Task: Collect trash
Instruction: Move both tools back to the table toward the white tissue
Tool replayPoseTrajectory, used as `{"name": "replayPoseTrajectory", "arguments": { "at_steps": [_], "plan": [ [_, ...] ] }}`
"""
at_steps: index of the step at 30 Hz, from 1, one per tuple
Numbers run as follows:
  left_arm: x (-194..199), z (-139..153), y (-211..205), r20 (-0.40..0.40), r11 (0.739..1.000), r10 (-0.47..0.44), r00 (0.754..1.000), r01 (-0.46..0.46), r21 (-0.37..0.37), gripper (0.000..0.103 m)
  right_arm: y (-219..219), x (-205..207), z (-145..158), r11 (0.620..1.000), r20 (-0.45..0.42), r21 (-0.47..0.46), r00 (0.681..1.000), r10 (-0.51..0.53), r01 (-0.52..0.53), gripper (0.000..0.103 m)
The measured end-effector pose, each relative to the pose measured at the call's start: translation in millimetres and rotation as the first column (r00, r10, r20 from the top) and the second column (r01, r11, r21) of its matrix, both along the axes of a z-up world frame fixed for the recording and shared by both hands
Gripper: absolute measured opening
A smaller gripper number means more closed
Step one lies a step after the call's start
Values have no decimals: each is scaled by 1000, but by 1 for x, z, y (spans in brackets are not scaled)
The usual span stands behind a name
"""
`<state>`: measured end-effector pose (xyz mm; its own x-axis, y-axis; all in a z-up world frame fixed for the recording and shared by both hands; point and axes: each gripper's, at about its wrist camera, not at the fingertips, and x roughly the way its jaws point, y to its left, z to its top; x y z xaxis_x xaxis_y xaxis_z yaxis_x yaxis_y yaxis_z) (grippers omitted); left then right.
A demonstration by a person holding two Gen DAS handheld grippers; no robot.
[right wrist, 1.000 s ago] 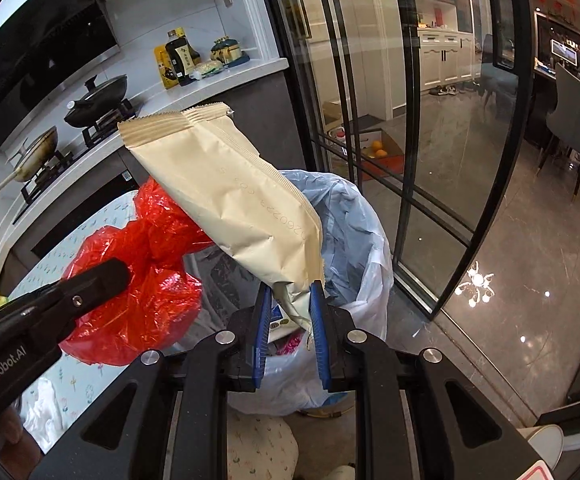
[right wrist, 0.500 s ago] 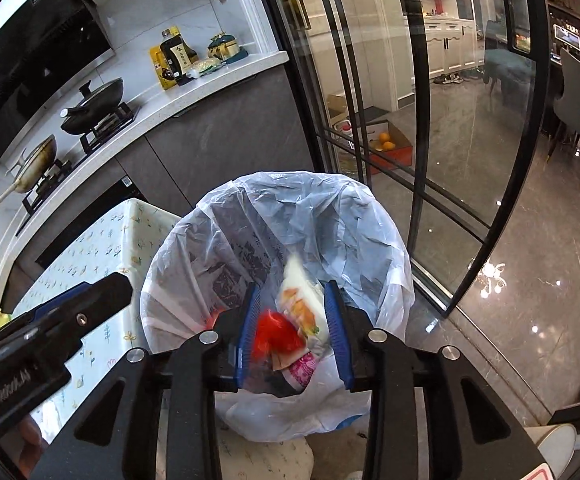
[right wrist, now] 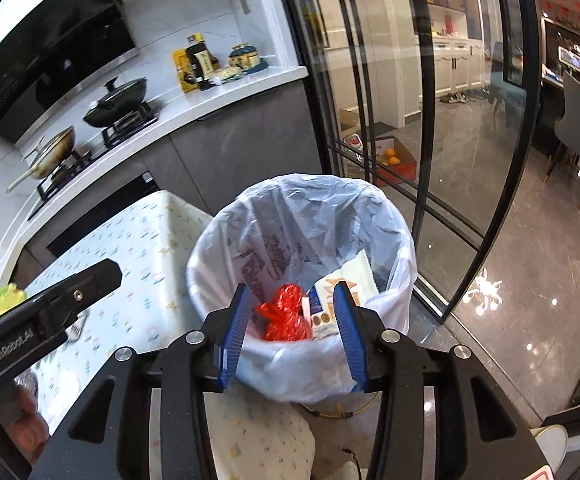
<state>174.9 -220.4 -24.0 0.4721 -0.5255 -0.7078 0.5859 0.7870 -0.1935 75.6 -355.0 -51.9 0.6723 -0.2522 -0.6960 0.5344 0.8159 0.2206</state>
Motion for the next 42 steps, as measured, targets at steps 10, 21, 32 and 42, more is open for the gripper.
{"name": "replayPoseTrajectory", "arguments": {
  "at_steps": [10, 21, 32, 42],
  "plan": [
    [-30, 9, 70, 17, 998, 59, 998, -59, -8, 69, 63, -32, 13, 998, -2, 7, 998, 57, -57, 49],
    [-53, 11, 149, 22, 990, 141, 990, -141, -14, 72, 135, -50, 16, 989, -15, 0, 989, 148, -148, 50],
    [-58, 7, 232, 11, 965, 262, 965, -262, -22, 81, 205, -39, 7, 960, -49, -1, 959, 280, -281, 50],
    [-45, -19, 315, -40, 908, 419, 907, -420, 5, 86, 260, -13, -19, 927, -69, 38, 924, 376, -374, 65]
  ]
}}
